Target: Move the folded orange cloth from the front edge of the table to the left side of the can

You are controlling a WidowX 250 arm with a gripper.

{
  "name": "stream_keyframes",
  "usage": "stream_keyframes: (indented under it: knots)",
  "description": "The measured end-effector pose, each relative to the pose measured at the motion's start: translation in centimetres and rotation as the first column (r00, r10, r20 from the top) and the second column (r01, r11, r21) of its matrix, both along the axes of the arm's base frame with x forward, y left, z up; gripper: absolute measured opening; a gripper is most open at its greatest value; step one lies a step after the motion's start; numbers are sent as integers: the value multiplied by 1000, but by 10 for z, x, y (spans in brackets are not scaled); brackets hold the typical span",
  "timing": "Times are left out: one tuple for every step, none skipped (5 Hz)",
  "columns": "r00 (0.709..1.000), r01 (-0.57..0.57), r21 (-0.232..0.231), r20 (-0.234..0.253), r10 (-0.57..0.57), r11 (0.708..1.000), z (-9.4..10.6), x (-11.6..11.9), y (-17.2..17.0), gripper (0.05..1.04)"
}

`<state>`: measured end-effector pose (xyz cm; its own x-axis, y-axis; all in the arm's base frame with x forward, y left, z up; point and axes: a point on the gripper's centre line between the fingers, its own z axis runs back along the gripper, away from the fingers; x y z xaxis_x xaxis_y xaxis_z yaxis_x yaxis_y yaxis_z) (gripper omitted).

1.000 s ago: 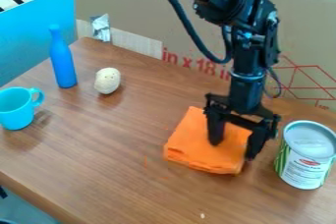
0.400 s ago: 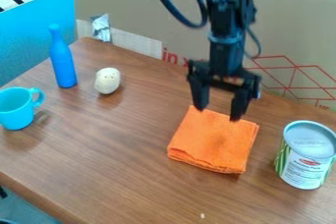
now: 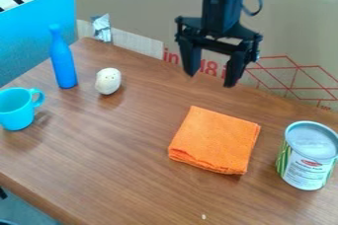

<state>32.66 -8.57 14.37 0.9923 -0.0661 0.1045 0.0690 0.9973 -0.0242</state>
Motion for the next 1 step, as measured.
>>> stream_keyframes:
  knots:
    - [1000,16,-2,-4,-16,1000,6,-15,-21,1001]
